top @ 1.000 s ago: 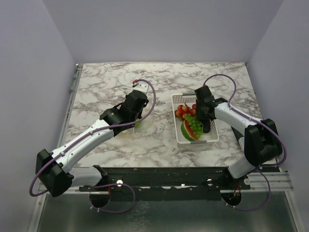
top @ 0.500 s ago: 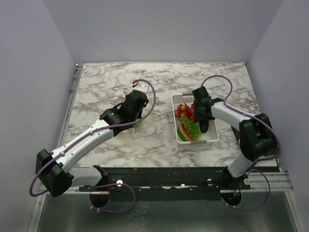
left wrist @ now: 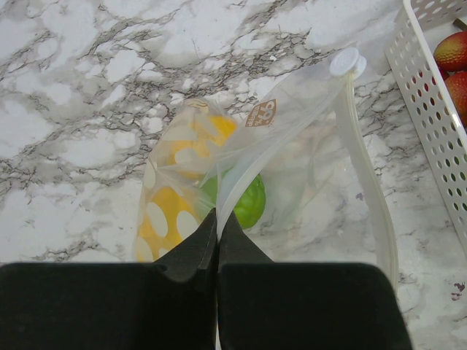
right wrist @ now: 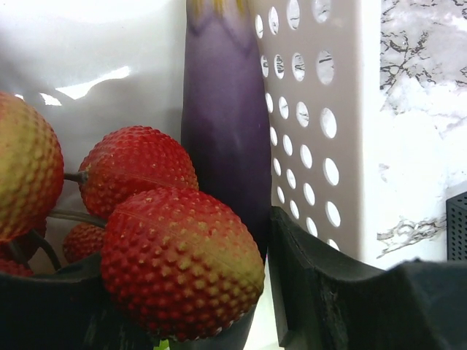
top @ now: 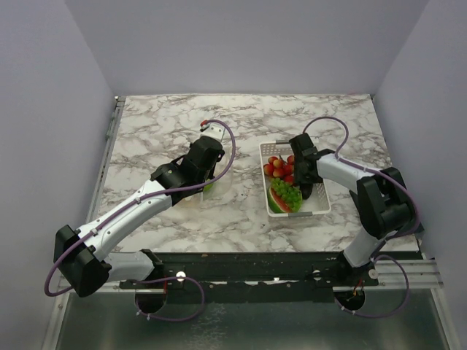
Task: Place the food in the zip-top bag and seal the zipper
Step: Pick up the fake vegetable from the bin.
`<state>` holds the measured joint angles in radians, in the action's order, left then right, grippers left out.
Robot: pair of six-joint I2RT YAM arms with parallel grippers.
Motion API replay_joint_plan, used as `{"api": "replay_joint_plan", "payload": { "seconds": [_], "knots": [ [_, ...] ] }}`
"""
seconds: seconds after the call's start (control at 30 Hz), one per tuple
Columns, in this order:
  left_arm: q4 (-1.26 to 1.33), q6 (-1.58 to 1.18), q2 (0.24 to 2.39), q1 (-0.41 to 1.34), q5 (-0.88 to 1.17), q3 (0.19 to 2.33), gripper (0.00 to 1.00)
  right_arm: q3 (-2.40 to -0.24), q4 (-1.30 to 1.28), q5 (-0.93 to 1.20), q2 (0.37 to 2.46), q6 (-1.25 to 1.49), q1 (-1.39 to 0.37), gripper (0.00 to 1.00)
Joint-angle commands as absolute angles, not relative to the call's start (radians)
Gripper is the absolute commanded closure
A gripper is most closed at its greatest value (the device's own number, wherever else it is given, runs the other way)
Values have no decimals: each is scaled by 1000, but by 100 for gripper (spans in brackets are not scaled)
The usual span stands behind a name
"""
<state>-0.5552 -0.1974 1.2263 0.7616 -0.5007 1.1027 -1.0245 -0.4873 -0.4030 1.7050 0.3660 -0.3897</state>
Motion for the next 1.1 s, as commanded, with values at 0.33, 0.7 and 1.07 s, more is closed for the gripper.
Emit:
{"api": "replay_joint_plan", "payload": {
  "seconds": [0.33,0.7,1.07],
  "knots": [
    [-541,-195,1214,765,-480,1091,100,-1078,-584,-409,1530,357,-385,67],
    [-541,-196,1217,765,-479,1091,100,-1104,-644,-415,1465,329,-384,67],
    [-541,-195,1220,765,-479,1091,100,-1124,-689,-411,1408,311,-385,63]
  ]
}}
